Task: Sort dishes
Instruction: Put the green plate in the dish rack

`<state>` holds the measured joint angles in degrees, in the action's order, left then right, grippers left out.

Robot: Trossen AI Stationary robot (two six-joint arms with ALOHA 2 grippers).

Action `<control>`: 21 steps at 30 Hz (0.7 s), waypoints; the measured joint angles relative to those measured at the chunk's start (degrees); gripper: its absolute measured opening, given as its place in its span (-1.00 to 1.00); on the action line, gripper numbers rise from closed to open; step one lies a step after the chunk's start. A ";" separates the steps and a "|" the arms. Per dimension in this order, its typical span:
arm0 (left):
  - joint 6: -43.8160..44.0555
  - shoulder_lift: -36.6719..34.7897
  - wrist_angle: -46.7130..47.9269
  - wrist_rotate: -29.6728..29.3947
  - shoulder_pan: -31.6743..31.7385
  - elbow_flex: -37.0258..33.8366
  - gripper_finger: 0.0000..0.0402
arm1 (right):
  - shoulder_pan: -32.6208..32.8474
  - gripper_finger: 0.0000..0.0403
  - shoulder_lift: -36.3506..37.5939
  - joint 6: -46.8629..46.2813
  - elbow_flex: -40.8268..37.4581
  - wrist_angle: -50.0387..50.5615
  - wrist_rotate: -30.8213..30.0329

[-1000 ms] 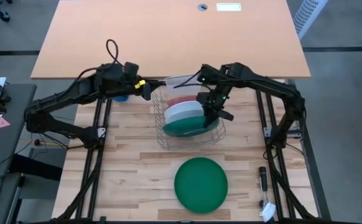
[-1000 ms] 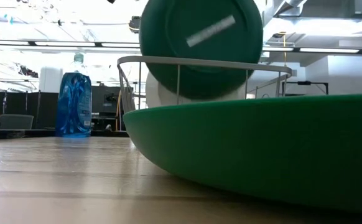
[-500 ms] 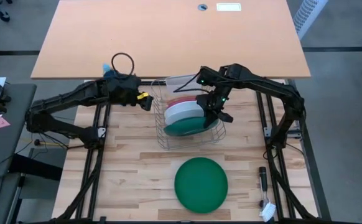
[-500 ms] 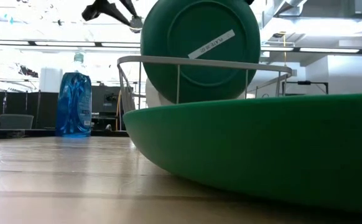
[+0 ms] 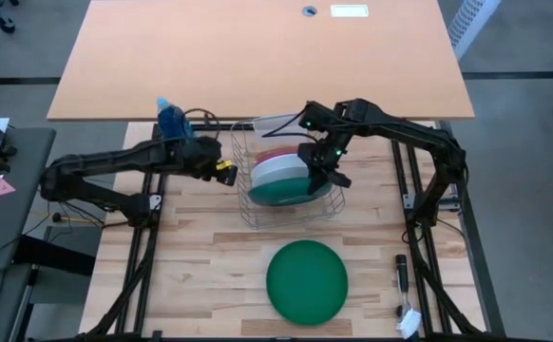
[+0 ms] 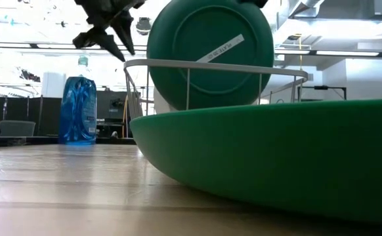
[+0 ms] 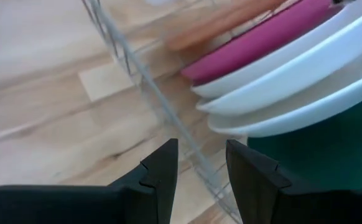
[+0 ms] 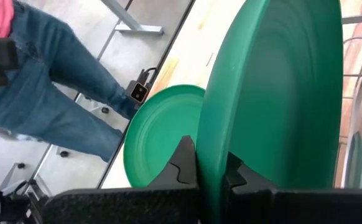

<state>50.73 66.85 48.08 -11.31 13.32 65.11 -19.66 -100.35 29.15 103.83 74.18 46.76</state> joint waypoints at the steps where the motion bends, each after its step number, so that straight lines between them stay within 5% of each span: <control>1: 0.78 -0.06 -0.23 0.00 -0.36 -0.84 -0.35 | 0.01 -0.97 0.03 -0.75 0.05 -0.26 -0.22; 21: 8.55 -0.04 -5.43 -0.80 -1.25 -9.23 -0.35 | -0.35 -0.97 -0.16 -2.10 -0.23 -2.22 -3.39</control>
<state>59.28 66.81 42.64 -12.12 12.08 55.88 -20.01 -100.51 27.05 103.60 71.95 43.38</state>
